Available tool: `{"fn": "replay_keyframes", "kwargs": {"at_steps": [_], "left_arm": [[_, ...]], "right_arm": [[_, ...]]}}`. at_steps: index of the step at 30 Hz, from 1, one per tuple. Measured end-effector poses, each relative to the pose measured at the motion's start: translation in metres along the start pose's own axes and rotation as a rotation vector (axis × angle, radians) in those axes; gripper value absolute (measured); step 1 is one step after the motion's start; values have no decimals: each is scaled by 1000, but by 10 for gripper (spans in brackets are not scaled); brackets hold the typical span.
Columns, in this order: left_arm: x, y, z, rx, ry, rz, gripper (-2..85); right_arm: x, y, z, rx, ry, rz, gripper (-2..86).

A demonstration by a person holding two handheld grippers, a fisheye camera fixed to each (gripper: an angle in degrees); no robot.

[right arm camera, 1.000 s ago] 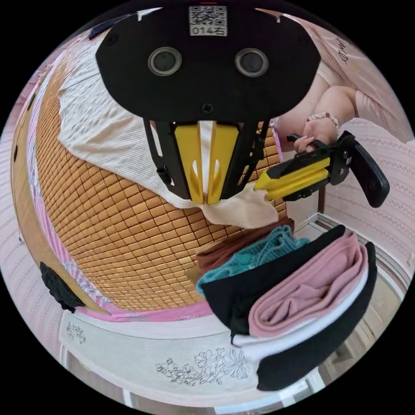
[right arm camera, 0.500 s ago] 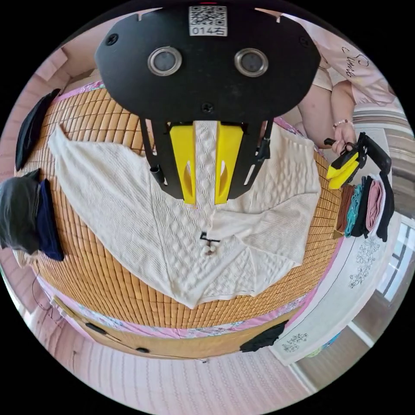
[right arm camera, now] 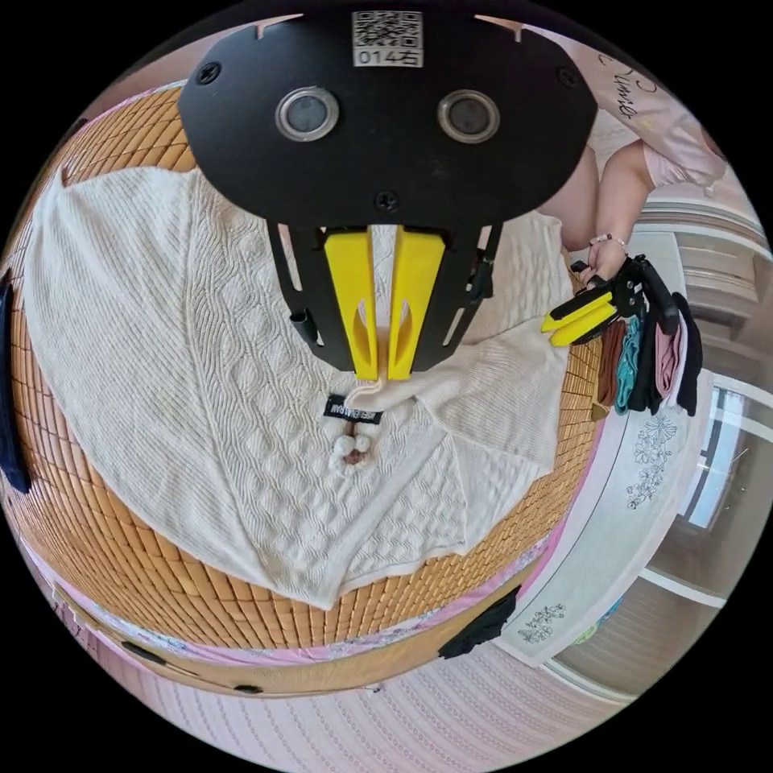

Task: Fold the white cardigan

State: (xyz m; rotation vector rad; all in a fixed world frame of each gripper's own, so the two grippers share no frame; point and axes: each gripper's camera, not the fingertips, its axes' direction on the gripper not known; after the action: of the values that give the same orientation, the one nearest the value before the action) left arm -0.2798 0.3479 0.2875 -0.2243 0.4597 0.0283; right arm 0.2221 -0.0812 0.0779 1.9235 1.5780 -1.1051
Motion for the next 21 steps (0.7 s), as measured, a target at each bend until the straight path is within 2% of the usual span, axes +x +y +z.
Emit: {"fn": "replay_keyframes", "kwargs": {"at_steps": [4,7,11,13,17,19,21], "left_arm": [[10,-7,-19,111,11,-22,1],[31,-19,-24,164,91,47,19],[47,-30,29,-17,100,82,56],[51,-29,32,-15,91,80,58],[53,-24,29,3,63,89,55],[55,-25,44,-59,49,103,52],[60,-24,52,-31,19,113,50]], "right_arm": [[-8,-1,-90,126,-157,-78,17],[8,11,-133,104,-38,36,16],[41,18,-118,0,93,154,21],[44,23,-109,-51,115,207,21],[-1,39,-113,-2,206,91,9],[-27,50,-94,-68,294,2,3],[-40,56,-79,-107,343,-28,0]]}}
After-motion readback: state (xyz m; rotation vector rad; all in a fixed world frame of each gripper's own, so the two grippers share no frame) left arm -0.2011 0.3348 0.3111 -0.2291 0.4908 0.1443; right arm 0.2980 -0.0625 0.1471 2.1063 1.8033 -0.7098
